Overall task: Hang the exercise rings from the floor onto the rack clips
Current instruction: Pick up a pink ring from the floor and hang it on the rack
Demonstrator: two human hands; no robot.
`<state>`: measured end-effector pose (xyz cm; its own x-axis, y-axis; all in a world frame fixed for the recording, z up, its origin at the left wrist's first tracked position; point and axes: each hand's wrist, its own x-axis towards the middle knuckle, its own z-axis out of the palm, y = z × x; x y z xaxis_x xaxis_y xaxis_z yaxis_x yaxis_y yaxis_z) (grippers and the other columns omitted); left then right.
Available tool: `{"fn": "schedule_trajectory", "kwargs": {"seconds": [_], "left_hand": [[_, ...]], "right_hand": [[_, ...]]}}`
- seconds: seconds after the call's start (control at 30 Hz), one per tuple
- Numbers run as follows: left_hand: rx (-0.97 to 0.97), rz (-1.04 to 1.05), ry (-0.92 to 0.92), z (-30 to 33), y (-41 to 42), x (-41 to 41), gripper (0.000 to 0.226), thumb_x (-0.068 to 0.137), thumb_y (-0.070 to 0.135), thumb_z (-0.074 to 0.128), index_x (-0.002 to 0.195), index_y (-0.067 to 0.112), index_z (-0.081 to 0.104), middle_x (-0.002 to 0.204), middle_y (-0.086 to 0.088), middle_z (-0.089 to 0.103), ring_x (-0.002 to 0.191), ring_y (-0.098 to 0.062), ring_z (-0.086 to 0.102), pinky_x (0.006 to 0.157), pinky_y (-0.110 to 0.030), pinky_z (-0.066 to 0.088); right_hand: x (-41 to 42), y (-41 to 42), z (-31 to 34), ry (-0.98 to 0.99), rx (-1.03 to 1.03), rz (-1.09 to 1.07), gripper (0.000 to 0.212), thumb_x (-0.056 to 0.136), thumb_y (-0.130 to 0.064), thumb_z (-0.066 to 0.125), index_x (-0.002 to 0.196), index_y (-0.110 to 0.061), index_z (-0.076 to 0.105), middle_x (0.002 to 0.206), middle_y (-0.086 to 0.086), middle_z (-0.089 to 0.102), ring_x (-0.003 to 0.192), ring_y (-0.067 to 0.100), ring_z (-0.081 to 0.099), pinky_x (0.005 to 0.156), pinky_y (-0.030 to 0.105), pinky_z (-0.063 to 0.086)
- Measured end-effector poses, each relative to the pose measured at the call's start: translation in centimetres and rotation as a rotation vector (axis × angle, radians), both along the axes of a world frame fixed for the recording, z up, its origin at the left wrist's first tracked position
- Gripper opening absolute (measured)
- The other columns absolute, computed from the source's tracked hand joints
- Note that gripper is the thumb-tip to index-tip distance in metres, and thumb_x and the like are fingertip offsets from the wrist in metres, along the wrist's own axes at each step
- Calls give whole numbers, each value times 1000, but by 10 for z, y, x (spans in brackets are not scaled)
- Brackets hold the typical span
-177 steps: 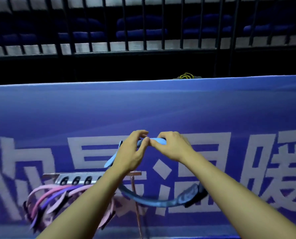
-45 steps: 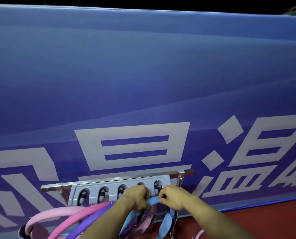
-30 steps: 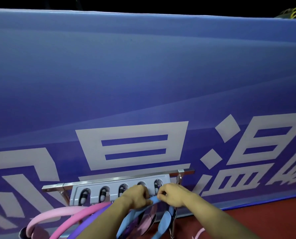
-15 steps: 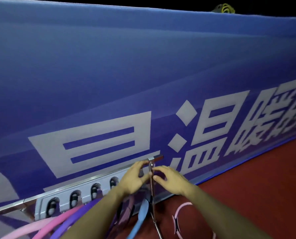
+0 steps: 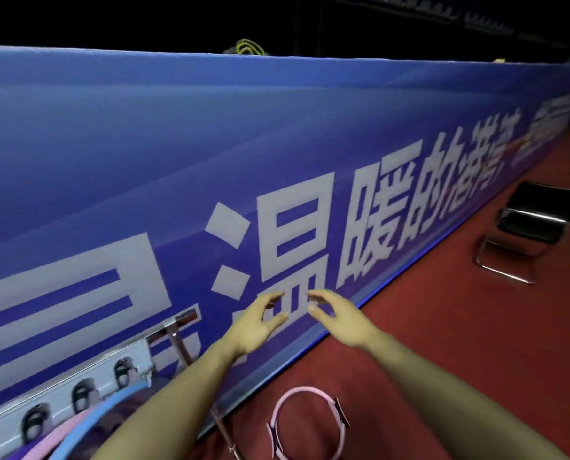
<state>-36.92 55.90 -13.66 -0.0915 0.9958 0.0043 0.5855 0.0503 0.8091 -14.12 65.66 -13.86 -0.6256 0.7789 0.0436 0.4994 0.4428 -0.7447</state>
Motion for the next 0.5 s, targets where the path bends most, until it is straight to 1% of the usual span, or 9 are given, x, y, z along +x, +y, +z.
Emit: {"fn": "schedule_trajectory", "kwargs": {"seconds": [0.1, 0.2, 0.27, 0.37, 0.5], "left_hand": [[21, -17, 13, 1, 26, 50, 59, 97, 53, 59, 150, 33, 43, 151, 12, 47, 137, -8, 46, 114, -32, 37], [36, -21, -6, 1, 48, 94, 58, 97, 54, 58, 149, 32, 44, 150, 12, 48, 133, -8, 48, 113, -34, 39], [28, -21, -26, -1, 59, 120, 56, 98, 55, 55, 149, 33, 44, 149, 12, 48, 133, -7, 48, 113, -33, 38], [1, -27, -48, -6, 71, 144, 58, 98, 61, 50, 149, 36, 43, 149, 15, 47, 134, -5, 47, 115, -37, 38], [-20, 5, -46, -11, 93, 147, 54, 100, 57, 50, 148, 33, 44, 148, 14, 49, 134, -7, 47, 116, -38, 38]], "right_hand": [[63, 21, 6, -7, 53, -23, 50, 97, -56, 53, 142, -34, 50, 141, -15, 56, 130, 1, 50, 111, 33, 42], [118, 42, 5, -49, 58, -28, 50, 98, -56, 53, 144, -35, 48, 144, -16, 54, 132, 1, 49, 111, 33, 42], [144, 55, 1, -63, 65, -34, 49, 98, -54, 54, 143, -34, 50, 142, -17, 55, 129, 0, 50, 110, 33, 43], [161, 73, -10, -65, 48, -22, 48, 98, -54, 54, 141, -33, 52, 140, -17, 57, 127, -1, 51, 111, 35, 43], [155, 100, -24, -66, 12, 9, 50, 97, -56, 54, 141, -34, 52, 138, -17, 57, 127, -2, 51, 110, 35, 44]]}}
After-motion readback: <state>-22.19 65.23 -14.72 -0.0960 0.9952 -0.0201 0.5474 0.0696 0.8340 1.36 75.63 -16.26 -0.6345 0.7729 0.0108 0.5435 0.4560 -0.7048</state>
